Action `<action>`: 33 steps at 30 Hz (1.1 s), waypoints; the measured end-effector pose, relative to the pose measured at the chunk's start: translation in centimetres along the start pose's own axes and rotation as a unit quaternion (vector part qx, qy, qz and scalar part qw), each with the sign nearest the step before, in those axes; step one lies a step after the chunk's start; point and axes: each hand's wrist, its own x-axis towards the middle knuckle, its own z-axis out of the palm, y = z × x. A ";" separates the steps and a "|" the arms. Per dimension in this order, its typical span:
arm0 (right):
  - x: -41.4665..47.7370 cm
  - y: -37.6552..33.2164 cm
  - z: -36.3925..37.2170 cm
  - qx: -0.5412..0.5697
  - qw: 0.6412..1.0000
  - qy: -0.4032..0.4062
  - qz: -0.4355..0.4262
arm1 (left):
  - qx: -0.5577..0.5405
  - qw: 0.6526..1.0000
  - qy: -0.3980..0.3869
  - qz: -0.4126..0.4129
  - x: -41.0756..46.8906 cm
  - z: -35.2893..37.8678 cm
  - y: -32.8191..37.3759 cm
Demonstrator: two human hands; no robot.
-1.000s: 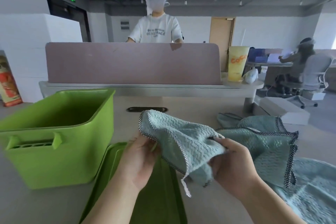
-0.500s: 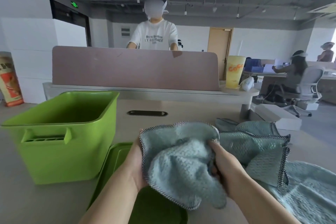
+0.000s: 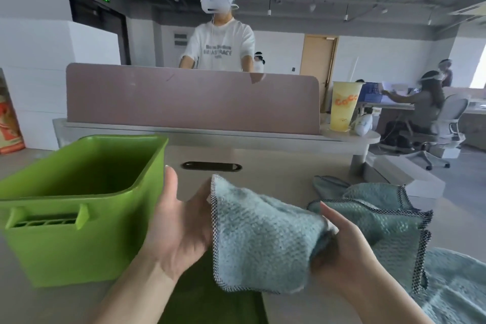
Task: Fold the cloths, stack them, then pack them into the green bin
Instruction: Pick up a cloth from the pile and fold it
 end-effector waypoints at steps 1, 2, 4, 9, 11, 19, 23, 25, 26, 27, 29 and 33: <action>-0.2 -0.4 0.3 -0.014 1.000 0.004 -0.008 | 0.036 0.999 -0.021 0.004 -0.3 0.1 0.2; -0.4 -0.7 0.6 -0.023 1.000 0.007 -0.016 | 0.078 0.997 -0.015 0.008 -0.4 -0.1 0.3; -0.1 -0.8 0.5 -0.031 0.999 0.009 -0.032 | 0.131 0.991 0.031 -0.008 -0.6 -1.5 0.1; 0.1 -0.1 -0.5 -0.065 0.997 0.009 -0.036 | 0.301 0.945 0.126 -0.013 -0.5 -0.6 -1.6; -0.1 -0.3 -0.7 -0.099 0.993 0.024 -0.057 | 0.346 0.913 0.207 0.055 -0.2 -1.1 -1.7; -0.1 -0.2 -1.6 -0.204 0.964 0.085 -0.148 | 0.538 0.710 0.361 0.275 -0.1 -1.9 -1.9; 0.3 -0.7 -2.1 -0.155 0.974 0.097 -0.136 | 0.510 0.712 0.380 0.296 -0.1 -2.0 -1.5; 0.2 -1.0 -2.2 -0.159 0.974 0.091 -0.130 | 0.494 0.726 0.376 0.295 -0.3 -1.8 -1.2; 0.1 -1.0 -2.2 -0.169 0.975 0.081 -0.123 | 0.482 0.743 0.364 0.288 -0.4 -1.6 -1.1; 0.0 -1.1 -2.1 -0.182 0.973 0.074 -0.120 | 0.472 0.764 0.345 0.273 -0.5 -1.4 -1.1; -0.1 -1.3 -2.1 -0.232 0.959 0.081 -0.141 | 0.472 0.789 0.308 0.246 -0.6 -0.9 -0.9; -0.2 -3.5 -0.6 -0.384 0.886 0.112 -0.233 | 0.632 0.667 0.289 0.267 0.0 2.6 1.1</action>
